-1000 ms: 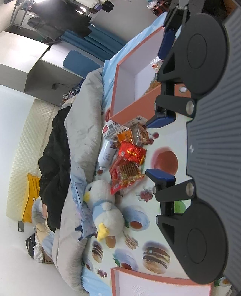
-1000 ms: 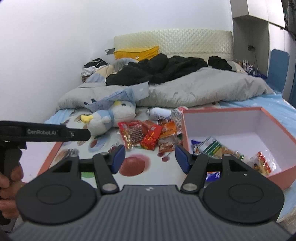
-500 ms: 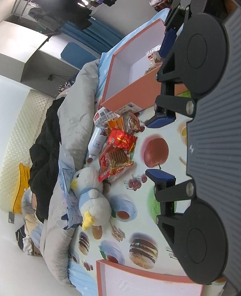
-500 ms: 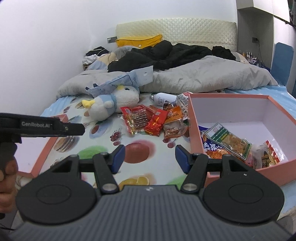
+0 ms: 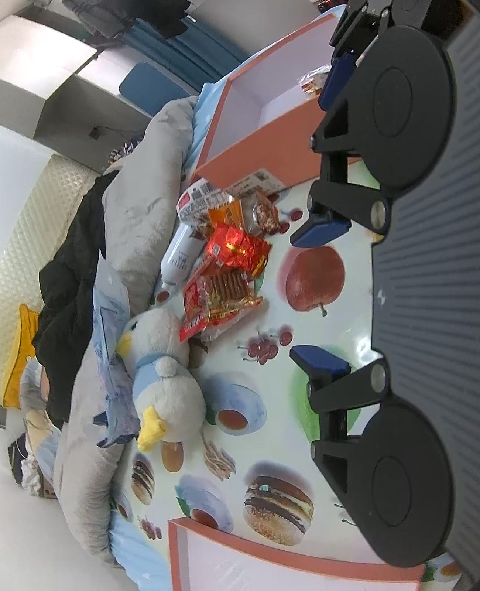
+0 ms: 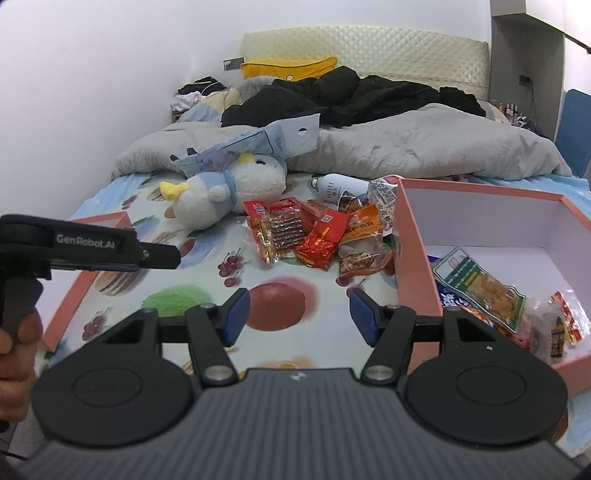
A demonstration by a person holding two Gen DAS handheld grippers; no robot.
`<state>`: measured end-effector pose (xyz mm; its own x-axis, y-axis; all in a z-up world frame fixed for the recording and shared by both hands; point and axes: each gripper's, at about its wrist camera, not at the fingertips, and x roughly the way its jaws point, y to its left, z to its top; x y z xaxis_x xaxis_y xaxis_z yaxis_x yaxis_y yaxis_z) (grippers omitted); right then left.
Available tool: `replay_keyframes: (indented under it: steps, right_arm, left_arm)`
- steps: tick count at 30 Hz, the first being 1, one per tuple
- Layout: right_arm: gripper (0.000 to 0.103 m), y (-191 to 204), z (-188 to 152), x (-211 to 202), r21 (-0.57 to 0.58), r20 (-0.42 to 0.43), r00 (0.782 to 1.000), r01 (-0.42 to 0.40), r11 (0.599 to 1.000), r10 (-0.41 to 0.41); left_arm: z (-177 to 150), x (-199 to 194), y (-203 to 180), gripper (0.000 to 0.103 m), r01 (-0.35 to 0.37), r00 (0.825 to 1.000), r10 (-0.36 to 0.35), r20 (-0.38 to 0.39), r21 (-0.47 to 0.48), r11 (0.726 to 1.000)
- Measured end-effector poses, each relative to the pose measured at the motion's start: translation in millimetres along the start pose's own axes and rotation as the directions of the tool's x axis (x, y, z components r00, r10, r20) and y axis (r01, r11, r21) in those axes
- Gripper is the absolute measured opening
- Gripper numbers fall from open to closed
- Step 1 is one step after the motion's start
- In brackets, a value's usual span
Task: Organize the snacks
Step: 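Grasp the red-wrapped snack stick with left tool while right tool grasps red foil packet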
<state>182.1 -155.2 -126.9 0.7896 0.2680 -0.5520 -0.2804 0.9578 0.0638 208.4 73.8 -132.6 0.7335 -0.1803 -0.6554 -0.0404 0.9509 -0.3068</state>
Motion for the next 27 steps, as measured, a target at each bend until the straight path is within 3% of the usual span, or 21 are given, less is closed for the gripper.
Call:
replay_keyframes:
  steps: [4, 7, 18, 22, 27]
  right_arm:
    - [0.062, 3.1, 4.2, 17.6, -0.012, -0.004, 1.0, 0.005, 1.0, -0.005]
    - [0.062, 3.9, 6.3, 29.2, -0.016, -0.008, 1.0, 0.008, 1.0, -0.009]
    - [0.062, 0.5, 11.2, 89.6, -0.038, -0.051, 0.998, 0.033, 0.999, -0.035]
    - [0.061, -2.8, 12.5, 114.6, -0.047, -0.07, 0.996, 0.049, 0.998, -0.052]
    - [0.061, -6.6, 19.6, 147.7, -0.015, -0.079, 0.996, 0.038, 0.999, -0.039]
  left_arm:
    - [6.3, 15.6, 8.8, 0.066, -0.008, 1.0, 0.008, -0.001, -0.025, 1.0]
    - [10.2, 28.8, 17.3, 0.072, -0.019, 1.0, 0.019, -0.009, -0.041, 0.999]
    - [22.1, 83.0, 42.1, 0.073, -0.019, 0.999, 0.016, -0.032, -0.106, 0.994]
    - [27.3, 110.4, 52.1, 0.073, -0.003, 0.999, -0.005, -0.052, -0.138, 0.99]
    - [42.6, 147.7, 63.6, 0.073, 0.079, 0.994, -0.091, -0.055, -0.197, 0.977]
